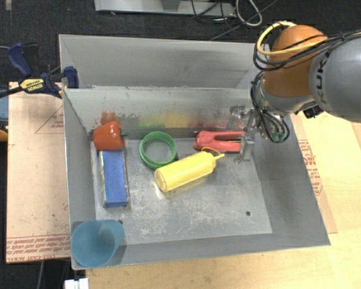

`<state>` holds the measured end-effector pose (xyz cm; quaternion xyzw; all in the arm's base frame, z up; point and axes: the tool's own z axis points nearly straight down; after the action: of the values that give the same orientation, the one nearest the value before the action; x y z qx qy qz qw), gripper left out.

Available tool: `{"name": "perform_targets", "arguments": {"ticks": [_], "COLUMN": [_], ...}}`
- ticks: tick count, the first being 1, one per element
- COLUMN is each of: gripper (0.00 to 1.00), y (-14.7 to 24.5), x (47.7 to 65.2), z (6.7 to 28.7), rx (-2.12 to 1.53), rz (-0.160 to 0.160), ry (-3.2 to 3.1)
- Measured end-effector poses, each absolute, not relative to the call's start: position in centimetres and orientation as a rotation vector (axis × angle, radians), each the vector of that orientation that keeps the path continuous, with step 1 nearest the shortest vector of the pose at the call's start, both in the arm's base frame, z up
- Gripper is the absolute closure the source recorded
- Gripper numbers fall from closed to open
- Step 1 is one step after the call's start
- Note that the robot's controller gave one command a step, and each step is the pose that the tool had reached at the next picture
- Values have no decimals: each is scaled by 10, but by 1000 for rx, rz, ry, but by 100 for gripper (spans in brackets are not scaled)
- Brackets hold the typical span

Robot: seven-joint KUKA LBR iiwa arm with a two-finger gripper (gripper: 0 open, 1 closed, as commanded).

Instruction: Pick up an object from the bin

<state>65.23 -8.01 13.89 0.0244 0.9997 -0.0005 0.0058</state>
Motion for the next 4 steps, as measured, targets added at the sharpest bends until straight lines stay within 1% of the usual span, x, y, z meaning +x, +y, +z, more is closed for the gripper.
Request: {"name": "perform_targets", "arguments": {"ticks": [1, 2, 3, 4], "gripper": [0, 0, 100, 100], "y": [31, 9, 25, 25], "x": [616, 624, 619, 619], "z": [98, 70, 69, 69], "rx": [-196, -411, -60, -62], "rz": [12, -14, 8, 7], "ry": [3131, 3091, 3137, 3137]}}
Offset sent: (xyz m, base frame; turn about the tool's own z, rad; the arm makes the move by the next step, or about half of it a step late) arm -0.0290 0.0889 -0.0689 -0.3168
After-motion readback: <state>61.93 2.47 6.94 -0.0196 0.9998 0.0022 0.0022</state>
